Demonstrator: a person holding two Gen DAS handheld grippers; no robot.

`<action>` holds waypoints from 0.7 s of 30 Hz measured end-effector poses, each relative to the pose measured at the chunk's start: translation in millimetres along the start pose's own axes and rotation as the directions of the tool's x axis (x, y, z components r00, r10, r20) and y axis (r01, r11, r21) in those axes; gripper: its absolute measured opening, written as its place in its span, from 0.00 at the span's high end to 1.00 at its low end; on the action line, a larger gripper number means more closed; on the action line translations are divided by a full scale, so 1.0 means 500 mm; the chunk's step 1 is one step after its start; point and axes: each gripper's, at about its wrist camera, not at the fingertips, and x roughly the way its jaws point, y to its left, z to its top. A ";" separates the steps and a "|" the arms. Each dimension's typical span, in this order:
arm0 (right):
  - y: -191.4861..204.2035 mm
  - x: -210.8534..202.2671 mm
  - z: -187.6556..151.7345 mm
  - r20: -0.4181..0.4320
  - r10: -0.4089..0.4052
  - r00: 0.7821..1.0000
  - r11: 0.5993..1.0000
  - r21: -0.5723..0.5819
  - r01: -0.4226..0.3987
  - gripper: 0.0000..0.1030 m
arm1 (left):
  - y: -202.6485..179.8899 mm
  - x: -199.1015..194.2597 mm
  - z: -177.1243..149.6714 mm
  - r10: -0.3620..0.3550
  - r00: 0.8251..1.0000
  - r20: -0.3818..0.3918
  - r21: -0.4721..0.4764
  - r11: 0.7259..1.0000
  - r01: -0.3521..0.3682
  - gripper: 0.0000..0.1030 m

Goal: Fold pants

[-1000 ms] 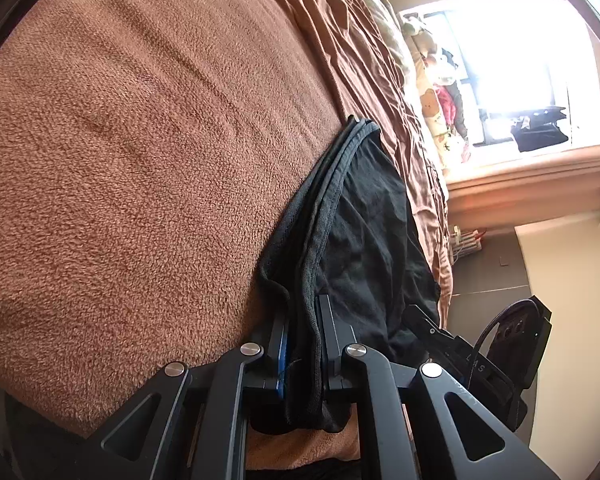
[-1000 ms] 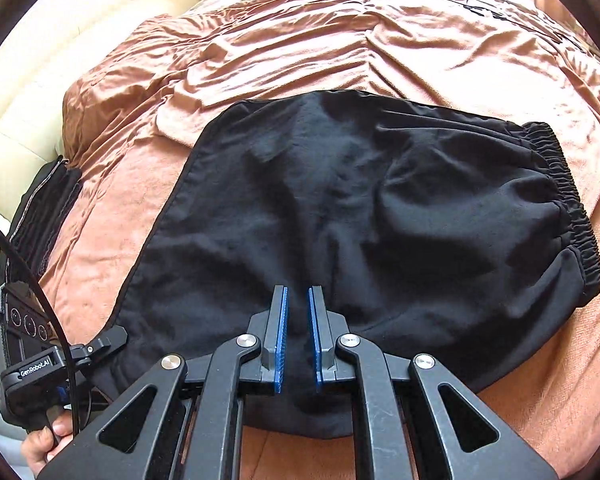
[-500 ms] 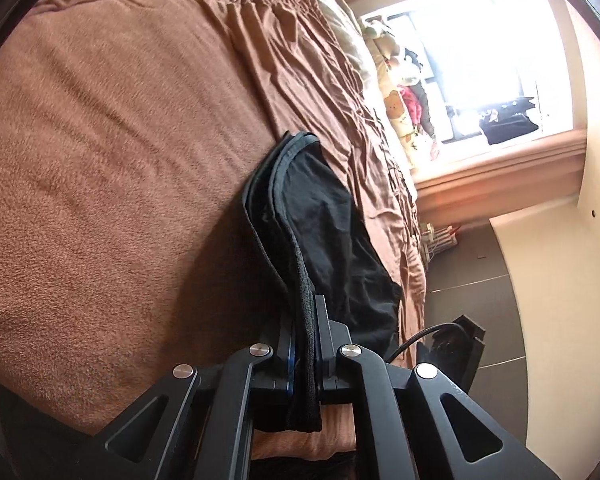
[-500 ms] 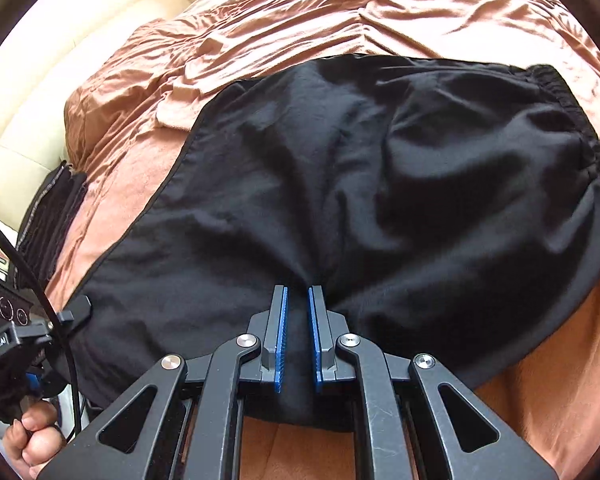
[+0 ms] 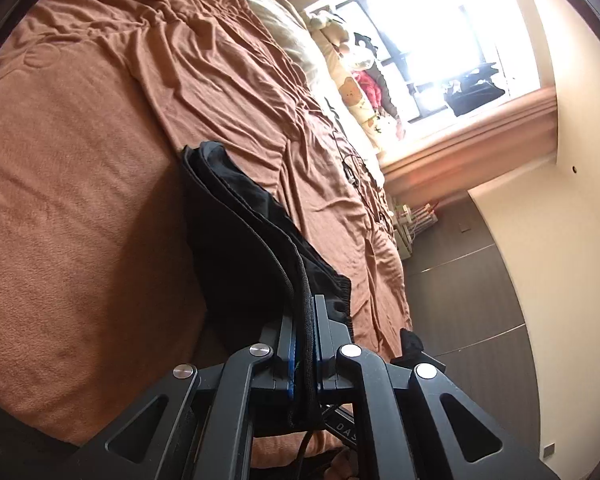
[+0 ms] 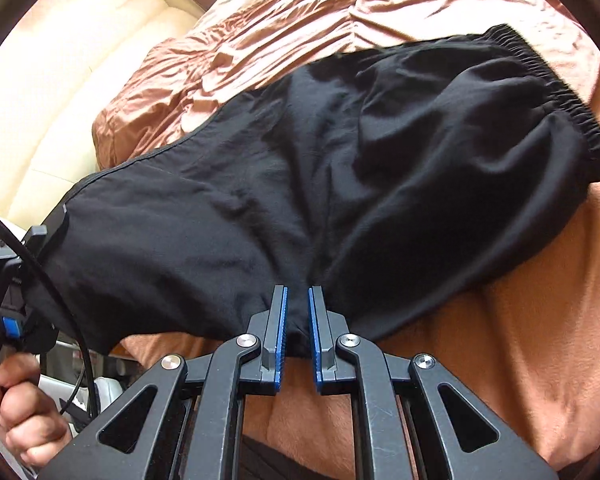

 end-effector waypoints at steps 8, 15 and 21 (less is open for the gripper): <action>-0.090 -0.116 0.001 0.097 0.035 0.995 0.998 0.041 -0.039 0.93 | -0.099 0.074 -0.011 0.000 0.999 -0.053 0.091 0.996 0.005 0.94; -0.168 -0.193 -0.009 0.152 0.049 0.987 0.996 0.063 -0.059 0.92 | -0.178 0.169 -0.052 0.016 0.991 -0.134 0.158 0.987 0.005 0.94; -0.222 -0.232 -0.029 0.180 0.040 0.983 0.994 0.092 -0.057 0.92 | -0.225 0.254 -0.092 0.046 0.979 -0.200 0.197 0.980 -0.006 0.94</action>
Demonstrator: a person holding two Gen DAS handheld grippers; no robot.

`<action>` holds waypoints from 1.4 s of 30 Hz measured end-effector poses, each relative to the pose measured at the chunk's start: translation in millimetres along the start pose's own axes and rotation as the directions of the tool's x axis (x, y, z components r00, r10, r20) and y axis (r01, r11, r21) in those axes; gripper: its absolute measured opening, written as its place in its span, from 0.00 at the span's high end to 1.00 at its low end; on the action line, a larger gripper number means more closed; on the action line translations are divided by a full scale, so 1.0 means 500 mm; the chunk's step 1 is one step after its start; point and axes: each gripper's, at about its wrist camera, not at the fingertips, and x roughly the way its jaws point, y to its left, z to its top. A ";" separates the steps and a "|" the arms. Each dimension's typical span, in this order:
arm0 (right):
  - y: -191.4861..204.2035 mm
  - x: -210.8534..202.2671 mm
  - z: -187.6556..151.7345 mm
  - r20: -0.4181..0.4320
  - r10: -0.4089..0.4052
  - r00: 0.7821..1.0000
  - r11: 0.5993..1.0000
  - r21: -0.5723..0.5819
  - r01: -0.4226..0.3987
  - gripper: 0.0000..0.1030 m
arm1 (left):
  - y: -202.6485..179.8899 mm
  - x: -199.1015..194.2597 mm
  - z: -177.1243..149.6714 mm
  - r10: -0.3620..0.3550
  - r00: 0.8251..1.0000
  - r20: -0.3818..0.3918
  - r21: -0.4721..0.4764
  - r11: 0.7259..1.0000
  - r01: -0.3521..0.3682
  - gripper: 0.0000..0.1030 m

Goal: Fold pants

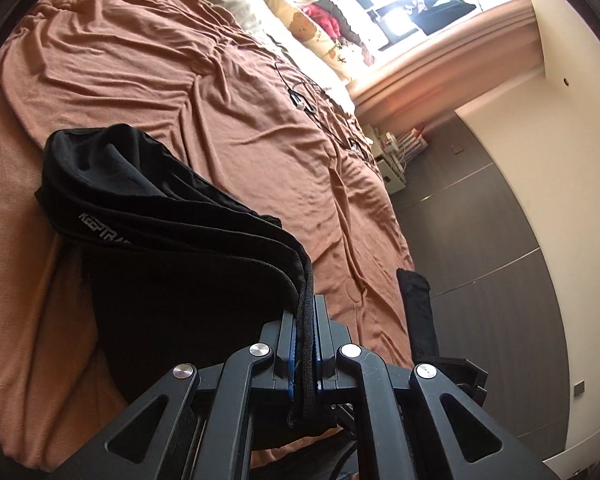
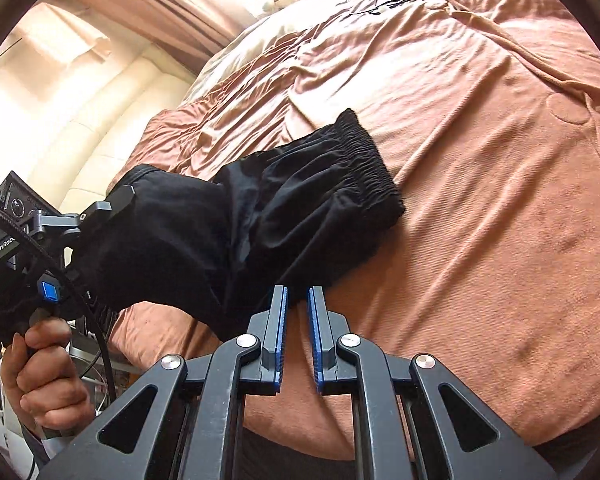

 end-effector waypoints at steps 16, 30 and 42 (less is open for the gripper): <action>-0.098 -0.070 -0.011 0.035 -0.010 0.999 0.994 0.105 0.006 0.47 | -0.032 0.169 -0.049 0.008 0.984 -0.179 -0.007 1.000 -0.009 0.60; -0.040 -0.035 0.015 0.019 0.044 0.999 0.999 0.013 -0.044 0.29 | 0.021 0.101 -0.041 0.029 0.991 -0.131 -0.034 0.999 -0.034 0.28; 0.037 0.078 0.048 -0.078 -0.120 0.990 0.983 -0.152 0.107 0.27 | 0.139 0.007 -0.020 0.056 0.996 -0.067 -0.119 0.991 -0.064 0.27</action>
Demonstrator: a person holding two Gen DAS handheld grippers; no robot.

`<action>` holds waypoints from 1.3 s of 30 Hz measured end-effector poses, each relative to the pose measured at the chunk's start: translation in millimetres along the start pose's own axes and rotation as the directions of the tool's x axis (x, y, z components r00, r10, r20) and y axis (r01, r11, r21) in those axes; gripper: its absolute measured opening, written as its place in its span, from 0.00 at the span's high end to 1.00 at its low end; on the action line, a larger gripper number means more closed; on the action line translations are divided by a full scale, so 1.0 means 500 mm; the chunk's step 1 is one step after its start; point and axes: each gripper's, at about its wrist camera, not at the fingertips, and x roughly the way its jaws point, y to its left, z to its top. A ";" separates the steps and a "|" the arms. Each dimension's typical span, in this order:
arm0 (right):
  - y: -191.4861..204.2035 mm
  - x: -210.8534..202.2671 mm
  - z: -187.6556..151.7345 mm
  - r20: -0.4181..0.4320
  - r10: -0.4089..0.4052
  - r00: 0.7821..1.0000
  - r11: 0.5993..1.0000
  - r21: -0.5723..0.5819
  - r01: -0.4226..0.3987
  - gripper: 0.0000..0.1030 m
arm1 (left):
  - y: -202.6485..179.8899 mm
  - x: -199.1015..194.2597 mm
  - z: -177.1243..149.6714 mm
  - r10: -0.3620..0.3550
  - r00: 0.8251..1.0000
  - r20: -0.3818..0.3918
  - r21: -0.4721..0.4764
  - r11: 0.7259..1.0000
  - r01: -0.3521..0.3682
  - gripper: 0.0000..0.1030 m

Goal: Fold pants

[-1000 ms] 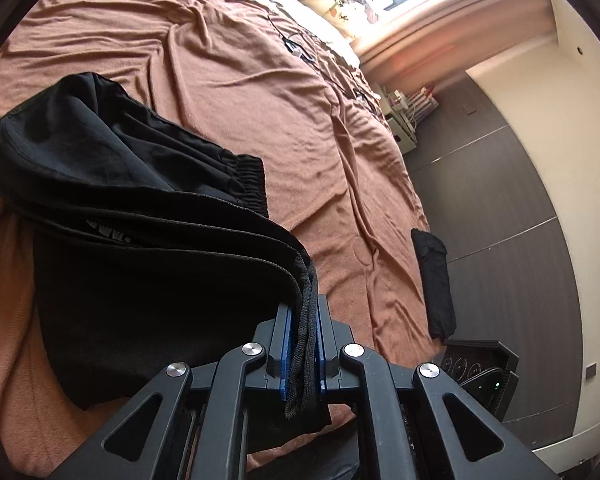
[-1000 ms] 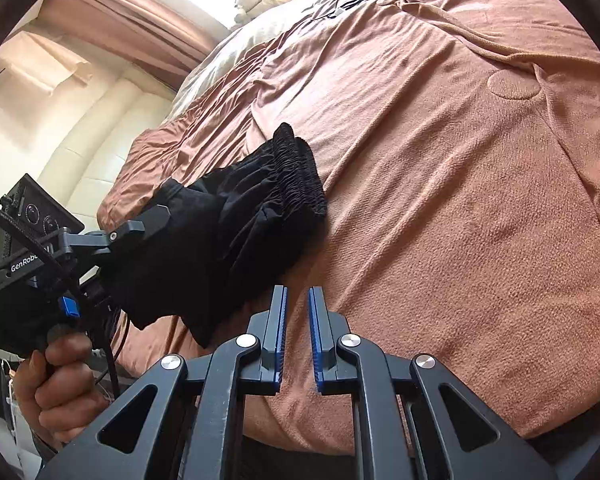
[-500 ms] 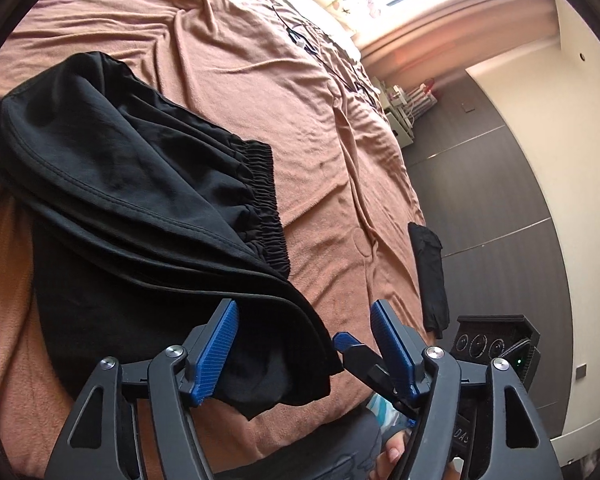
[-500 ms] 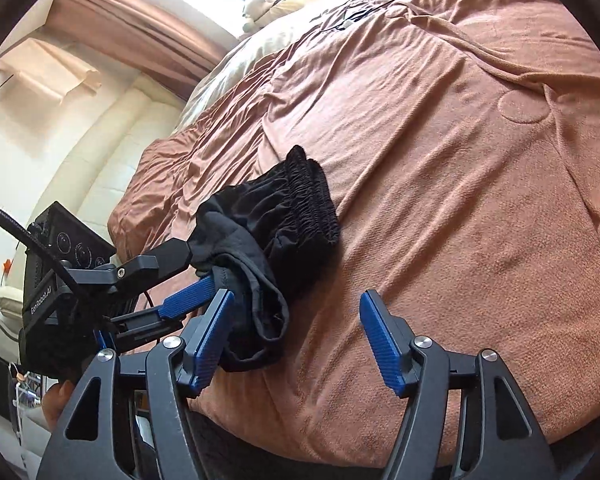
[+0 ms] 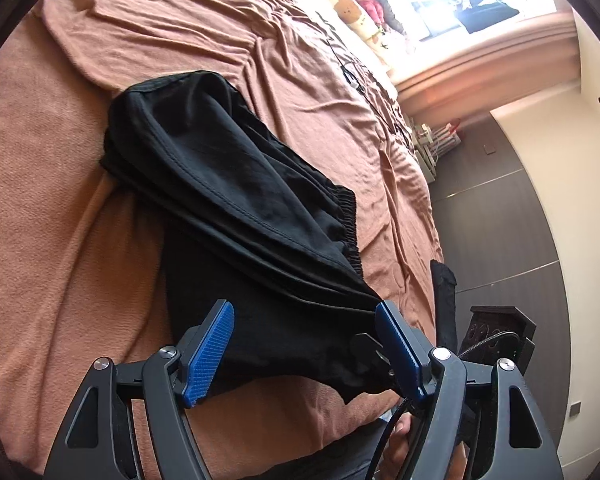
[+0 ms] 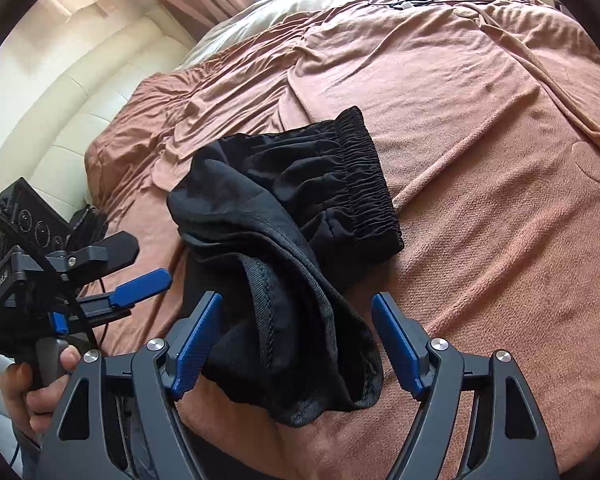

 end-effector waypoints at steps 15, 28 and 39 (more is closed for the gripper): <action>0.016 0.019 0.007 -0.026 -0.035 0.999 0.999 -0.037 0.034 0.84 | 0.093 0.021 0.041 -0.011 1.000 0.009 -0.091 0.996 0.012 0.19; 0.002 0.007 0.004 -0.009 0.008 1.000 0.999 -0.037 -0.009 0.92 | 0.104 0.081 0.114 0.075 0.995 0.065 -0.119 0.991 -0.067 0.19; -0.011 0.003 -0.004 0.005 0.059 0.998 0.997 -0.046 -0.059 0.95 | 0.092 0.052 0.185 0.169 0.972 0.165 -0.103 0.983 -0.154 0.87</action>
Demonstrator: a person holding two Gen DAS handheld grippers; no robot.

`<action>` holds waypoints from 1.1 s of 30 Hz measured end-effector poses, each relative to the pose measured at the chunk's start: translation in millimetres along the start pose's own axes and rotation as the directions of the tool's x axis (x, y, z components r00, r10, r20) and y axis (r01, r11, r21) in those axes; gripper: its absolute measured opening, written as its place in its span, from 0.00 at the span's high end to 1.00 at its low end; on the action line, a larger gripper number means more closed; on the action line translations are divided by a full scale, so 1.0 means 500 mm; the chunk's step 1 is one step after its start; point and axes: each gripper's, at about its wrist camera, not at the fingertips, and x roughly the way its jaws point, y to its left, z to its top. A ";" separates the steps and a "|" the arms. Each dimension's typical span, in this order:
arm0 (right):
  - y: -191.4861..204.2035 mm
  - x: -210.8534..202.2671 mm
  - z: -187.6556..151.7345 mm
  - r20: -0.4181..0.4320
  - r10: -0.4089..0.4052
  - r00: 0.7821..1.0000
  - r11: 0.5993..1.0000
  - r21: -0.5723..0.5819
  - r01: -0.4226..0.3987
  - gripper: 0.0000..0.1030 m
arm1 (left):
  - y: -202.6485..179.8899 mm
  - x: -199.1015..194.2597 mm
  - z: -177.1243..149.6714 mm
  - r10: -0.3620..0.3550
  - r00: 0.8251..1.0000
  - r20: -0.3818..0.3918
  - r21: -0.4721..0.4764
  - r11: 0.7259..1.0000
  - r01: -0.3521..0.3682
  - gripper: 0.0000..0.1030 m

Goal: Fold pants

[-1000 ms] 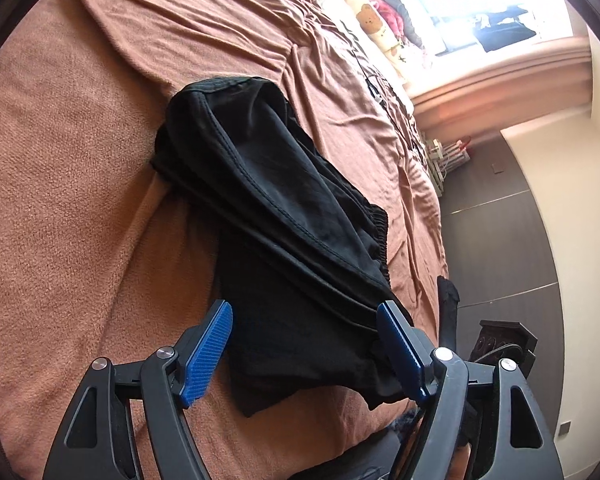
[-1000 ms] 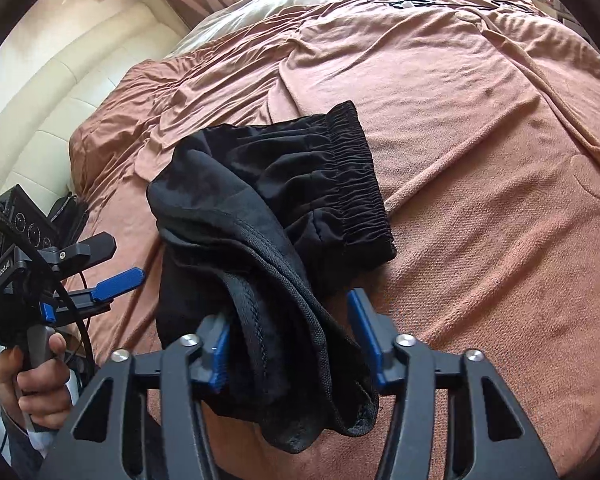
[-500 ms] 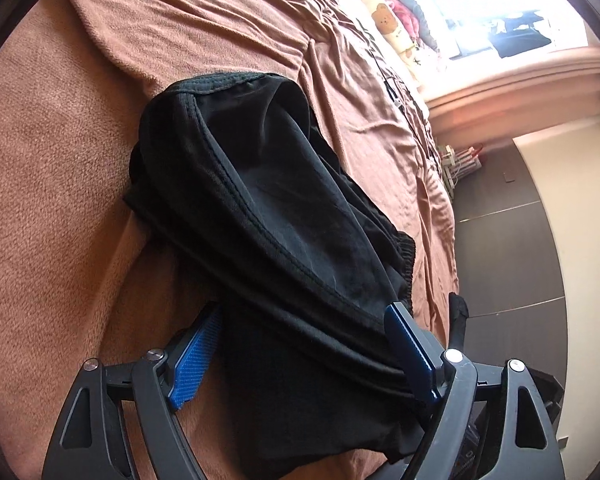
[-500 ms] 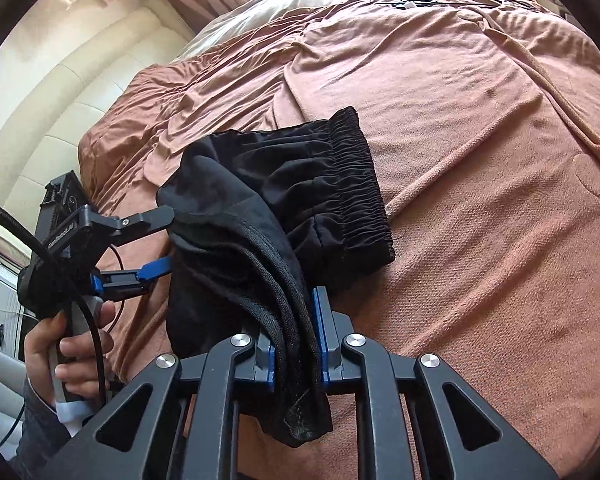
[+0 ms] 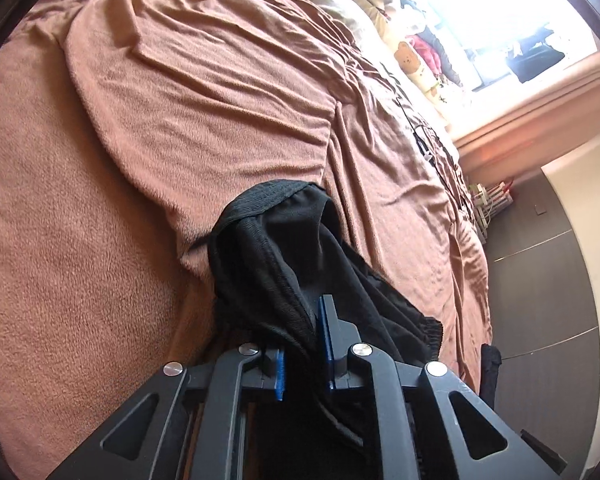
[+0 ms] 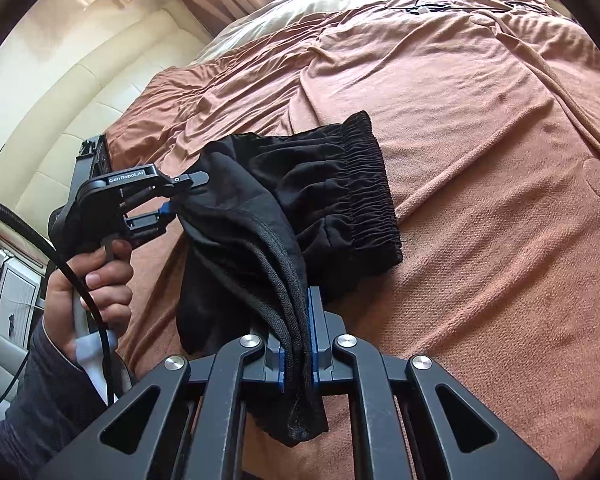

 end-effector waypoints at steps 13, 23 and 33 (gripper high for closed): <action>-0.017 -0.011 -0.034 0.020 0.064 0.998 0.997 0.032 -0.065 0.96 | -0.154 0.006 0.062 -0.061 0.998 0.001 0.154 0.986 0.060 0.89; -0.051 -0.015 -0.058 0.039 0.104 0.994 0.991 0.086 -0.107 0.97 | -0.257 0.089 0.059 -0.065 0.995 -0.079 0.259 0.962 0.083 0.89; -0.066 -0.021 -0.086 0.042 0.106 0.994 0.985 0.134 -0.110 0.97 | -0.314 0.163 0.034 -0.032 0.988 -0.153 0.321 0.944 0.080 0.88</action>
